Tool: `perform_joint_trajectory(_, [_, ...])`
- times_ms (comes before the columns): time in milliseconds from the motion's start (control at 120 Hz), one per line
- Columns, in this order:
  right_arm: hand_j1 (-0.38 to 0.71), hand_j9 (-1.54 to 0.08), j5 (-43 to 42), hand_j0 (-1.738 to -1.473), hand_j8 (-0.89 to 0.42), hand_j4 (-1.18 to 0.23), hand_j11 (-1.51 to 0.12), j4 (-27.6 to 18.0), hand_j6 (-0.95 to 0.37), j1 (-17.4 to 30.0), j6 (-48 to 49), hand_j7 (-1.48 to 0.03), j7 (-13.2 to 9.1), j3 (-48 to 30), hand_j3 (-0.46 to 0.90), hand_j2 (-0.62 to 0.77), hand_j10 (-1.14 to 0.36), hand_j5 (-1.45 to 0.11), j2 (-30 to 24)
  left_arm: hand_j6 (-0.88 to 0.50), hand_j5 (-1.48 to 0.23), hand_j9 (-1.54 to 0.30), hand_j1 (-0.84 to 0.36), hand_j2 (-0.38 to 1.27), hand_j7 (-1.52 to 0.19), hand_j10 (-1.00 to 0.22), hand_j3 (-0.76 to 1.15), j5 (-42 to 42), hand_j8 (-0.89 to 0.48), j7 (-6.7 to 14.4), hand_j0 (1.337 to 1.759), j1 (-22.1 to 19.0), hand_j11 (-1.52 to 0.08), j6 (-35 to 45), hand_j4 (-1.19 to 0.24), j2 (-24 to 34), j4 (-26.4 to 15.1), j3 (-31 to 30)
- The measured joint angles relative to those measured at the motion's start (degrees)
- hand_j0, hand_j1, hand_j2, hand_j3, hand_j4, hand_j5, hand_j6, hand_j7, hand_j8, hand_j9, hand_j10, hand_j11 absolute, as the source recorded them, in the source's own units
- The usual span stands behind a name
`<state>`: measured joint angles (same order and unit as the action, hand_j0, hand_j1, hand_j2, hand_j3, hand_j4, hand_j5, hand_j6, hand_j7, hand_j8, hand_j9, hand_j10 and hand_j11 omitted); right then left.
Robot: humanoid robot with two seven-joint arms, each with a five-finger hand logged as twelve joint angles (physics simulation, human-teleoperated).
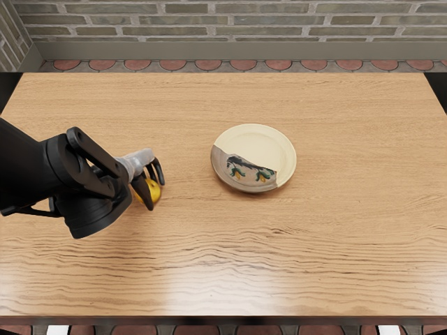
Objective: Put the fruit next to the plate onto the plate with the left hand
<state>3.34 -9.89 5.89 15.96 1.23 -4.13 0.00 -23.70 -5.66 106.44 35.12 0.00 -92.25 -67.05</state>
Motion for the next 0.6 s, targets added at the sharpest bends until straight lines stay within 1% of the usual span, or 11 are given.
perform_joint_trajectory(25, [-0.33,-0.02,0.0,-1.658,-0.01,-0.01,-0.02,0.0,-0.01,0.0,0.0,-0.02,0.0,0.0,0.00,0.00,-0.01,-0.02,0.0,-0.52,-1.01,-1.09,-0.29,0.49,-1.06,-0.67,0.00,0.0,-0.44,0.0,1.647,-0.1,-1.09,0.0,-0.81,0.0,0.0,0.0])
perform_joint_trajectory(125, [-0.33,-0.02,0.0,-1.658,-0.01,-0.01,-0.02,0.0,-0.01,0.0,0.0,-0.02,0.0,0.0,0.00,0.00,-0.01,-0.02,0.0,-0.50,-1.02,-1.11,-0.29,0.44,-1.08,-0.65,0.00,0.2,-0.43,0.1,1.644,-0.2,-1.12,0.0,-0.82,0.0,0.0,0.1])
perform_joint_trajectory(133, [-0.33,-0.02,0.0,-1.658,-0.01,-0.01,-0.02,0.0,-0.01,0.0,0.0,-0.02,0.0,0.0,0.00,0.00,-0.01,-0.02,0.0,-0.50,-1.02,-1.11,-0.28,0.46,-1.08,-0.65,0.00,0.2,-0.43,0.0,1.644,-0.2,-1.12,0.0,-0.82,0.0,0.0,0.1])
perform_joint_trajectory(142, [-0.33,-0.02,0.0,-1.658,-0.01,-0.01,-0.02,0.0,-0.01,0.0,0.0,-0.02,0.0,0.0,0.00,0.00,-0.01,-0.02,0.0,-0.50,-1.02,-1.11,-0.31,0.53,-1.08,-0.65,0.00,0.2,-0.43,0.1,1.644,-0.2,-1.12,0.0,-0.82,0.0,0.0,0.1])
perform_joint_trajectory(217, [-0.33,-0.02,0.0,-1.658,-0.01,-0.01,-0.02,0.0,-0.01,0.0,0.0,-0.02,0.0,0.0,0.00,0.00,-0.01,-0.02,0.0,-0.49,-1.04,-1.13,-0.33,0.60,-1.09,-0.64,0.00,0.1,-0.41,0.1,1.641,-0.1,-1.14,0.0,-0.82,0.0,0.0,0.1])
perform_joint_trajectory(258, [-0.33,-0.02,0.0,-1.658,-0.01,-0.01,-0.02,0.0,-0.01,0.0,0.0,-0.02,0.0,0.0,0.00,0.00,-0.01,-0.02,0.0,-0.45,-1.07,-1.14,-0.35,0.64,-1.12,-0.63,0.00,0.0,-0.38,0.2,1.639,0.0,-1.15,-0.2,-0.80,0.2,0.0,0.1])
perform_joint_trajectory(342, [-0.33,-0.02,0.0,-1.658,-0.01,-0.01,-0.02,0.0,-0.01,0.0,0.0,-0.02,0.0,0.0,0.00,0.00,-0.01,-0.02,0.0,-0.46,-1.10,-1.12,-0.28,0.47,-1.11,-0.66,0.00,-0.4,-0.41,0.1,1.643,0.5,-1.13,-0.3,-0.79,0.9,-0.1,0.1])
perform_joint_trajectory(358, [-0.33,-0.02,0.0,-1.658,-0.01,-0.01,-0.02,0.0,-0.01,0.0,0.0,-0.02,0.0,0.0,0.00,0.00,-0.01,-0.02,0.0,-0.47,-1.11,-1.12,-0.27,0.48,-1.11,-0.67,0.00,-0.4,-0.41,0.1,1.644,0.5,-1.12,-0.3,-0.79,1.4,-0.1,0.1])
perform_joint_trajectory(450, [-0.33,-0.02,0.0,-1.658,-0.01,-0.01,-0.02,0.0,-0.01,0.0,0.0,-0.02,0.0,0.0,0.00,0.00,-0.01,-0.02,0.0,-0.50,-1.14,-1.10,-0.23,0.40,-1.11,-0.69,0.00,-0.5,-0.43,0.0,1.648,1.3,-1.11,-0.4,-0.78,2.6,-0.1,0.4])
perform_joint_trajectory(517, [-0.33,-0.02,0.0,-1.658,-0.01,-0.01,-0.02,0.0,-0.01,0.0,0.0,-0.02,0.0,0.0,0.00,0.00,-0.01,-0.02,0.0,-0.52,-1.15,-1.10,-0.19,0.34,-1.12,-0.71,0.00,-0.5,-0.44,-0.1,1.649,1.8,-1.10,-0.4,-0.77,5.1,-0.1,1.8])
perform_joint_trajectory(600, [-0.33,-0.02,0.0,-1.658,-0.01,-0.01,-0.02,0.0,-0.01,0.0,0.0,-0.02,0.0,0.0,0.00,0.00,-0.01,-0.02,0.0,-0.53,-1.15,-1.08,-0.18,0.36,-1.10,-0.74,0.00,-0.3,-0.49,-0.1,1.651,3.3,-1.10,-0.4,-0.77,7.0,0.2,5.5])
